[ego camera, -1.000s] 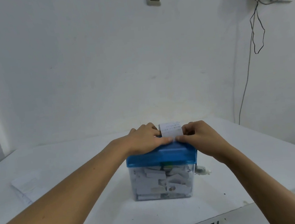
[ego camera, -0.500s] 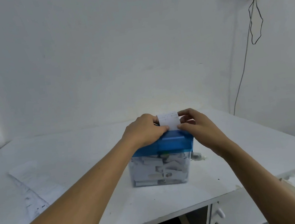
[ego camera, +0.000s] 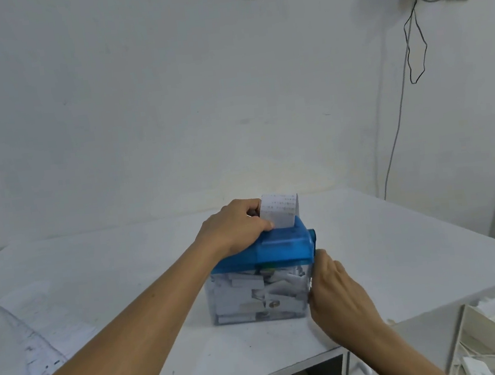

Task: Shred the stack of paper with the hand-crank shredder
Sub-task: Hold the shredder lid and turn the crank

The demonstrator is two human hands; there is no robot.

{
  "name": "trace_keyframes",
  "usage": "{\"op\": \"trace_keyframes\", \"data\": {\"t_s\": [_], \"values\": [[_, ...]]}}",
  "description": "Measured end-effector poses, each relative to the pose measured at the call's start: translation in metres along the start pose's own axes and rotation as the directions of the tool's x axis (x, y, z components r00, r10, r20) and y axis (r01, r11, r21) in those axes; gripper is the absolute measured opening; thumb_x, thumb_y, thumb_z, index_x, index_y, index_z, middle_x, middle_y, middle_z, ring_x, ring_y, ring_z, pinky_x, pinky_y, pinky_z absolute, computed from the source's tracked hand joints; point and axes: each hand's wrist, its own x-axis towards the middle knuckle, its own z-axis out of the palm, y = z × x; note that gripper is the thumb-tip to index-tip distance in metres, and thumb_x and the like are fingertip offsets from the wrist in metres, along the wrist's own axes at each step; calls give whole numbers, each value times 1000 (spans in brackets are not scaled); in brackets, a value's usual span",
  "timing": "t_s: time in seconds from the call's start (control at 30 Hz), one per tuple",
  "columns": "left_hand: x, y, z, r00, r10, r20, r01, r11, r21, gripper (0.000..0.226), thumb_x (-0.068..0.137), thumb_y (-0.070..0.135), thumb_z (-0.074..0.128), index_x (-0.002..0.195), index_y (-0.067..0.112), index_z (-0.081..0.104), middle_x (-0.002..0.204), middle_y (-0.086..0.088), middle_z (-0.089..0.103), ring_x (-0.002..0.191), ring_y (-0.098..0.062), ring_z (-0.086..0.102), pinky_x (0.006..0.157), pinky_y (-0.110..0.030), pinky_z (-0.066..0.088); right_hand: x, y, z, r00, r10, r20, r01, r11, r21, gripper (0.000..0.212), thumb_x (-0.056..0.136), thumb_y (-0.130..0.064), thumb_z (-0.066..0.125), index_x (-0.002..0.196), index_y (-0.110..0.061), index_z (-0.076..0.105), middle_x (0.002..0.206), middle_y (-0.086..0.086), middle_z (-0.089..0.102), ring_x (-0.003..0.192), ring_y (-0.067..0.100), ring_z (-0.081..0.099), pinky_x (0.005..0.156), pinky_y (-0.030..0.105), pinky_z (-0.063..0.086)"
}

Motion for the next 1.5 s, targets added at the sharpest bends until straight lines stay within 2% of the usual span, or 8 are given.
{"op": "trace_keyframes", "data": {"t_s": [0.3, 0.47, 0.7, 1.07, 1.13, 1.23, 1.37, 1.5], "values": [[-2, -4, 1, 994, 60, -96, -57, 998, 34, 24, 95, 55, 62, 85, 35, 70, 106, 17, 69, 89, -7, 63, 85, -43, 58, 7, -2, -9, 998, 33, 55, -24, 987, -161, 41, 105, -39, 46, 134, -19, 26, 98, -8, 58, 69, 10, 56, 68, 19, 52], [-11, -6, 0, 978, 123, -166, -121, 992, 22, 22, 92, 44, 71, 105, 30, 80, 134, 13, 66, 116, -13, 63, 96, -42, 55, 5, -8, -28, 994, 55, 92, -32, 971, -237, 21, 104, -40, 47, 112, -22, 37, 89, -7, 55, 72, 11, 56, 66, 21, 49], [-23, 9, -5, 996, 52, -79, -37, 982, 186, 43, 90, 66, 61, 125, 41, 69, 128, 13, 68, 101, -13, 63, 84, -34, 53, 11, -29, -84, 947, 44, 318, 38, 968, -249, 25, 99, -30, 47, 78, -20, 39, 76, -6, 43, 67, 12, 46, 60, 27, 38], [-21, 16, 0, 997, -11, 76, -18, 931, 365, 127, 39, 113, 23, 138, 39, 52, 127, 12, 65, 98, -15, 62, 84, -36, 57, 116, -34, -151, 333, 277, 902, -194, 956, -222, 43, 95, -23, 60, 60, -23, 35, 52, -7, 24, 42, 7, 16, 38, 18, 11], [-20, 16, -1, 998, -17, 64, -7, 933, 359, 124, 43, 112, 27, 139, 38, 51, 128, 11, 65, 97, -16, 60, 85, -37, 56, 117, -35, -154, 381, 255, 889, -150, 965, -213, 40, 95, -30, 65, 62, -20, 45, 53, -7, 31, 43, 7, 21, 40, 17, 15], [-20, 15, -1, 998, -8, 58, -13, 939, 345, 115, 51, 109, 33, 141, 40, 50, 128, 12, 65, 94, -16, 58, 84, -36, 56, 101, -41, -164, 652, 130, 747, 31, 980, -197, 37, 90, -45, 71, 72, -14, 63, 56, -6, 56, 50, 10, 40, 46, 19, 33], [-21, 15, -1, 998, 9, 69, -34, 931, 362, 112, 53, 110, 30, 143, 45, 46, 129, 12, 65, 98, -17, 60, 81, -35, 55, 52, -31, -142, 948, -128, 291, 236, 897, -373, 40, 99, -54, 49, 82, -19, 48, 75, -7, 53, 68, 15, 51, 58, 29, 39], [-21, 15, 2, 997, 33, 72, -58, 925, 375, 109, 55, 109, 33, 144, 46, 45, 131, 11, 64, 99, -18, 61, 79, -33, 55, 23, 0, -96, 861, -485, -152, 398, 829, -393, 23, 106, -35, 34, 86, -22, 36, 74, -8, 40, 61, 15, 34, 47, 31, 35]]}}
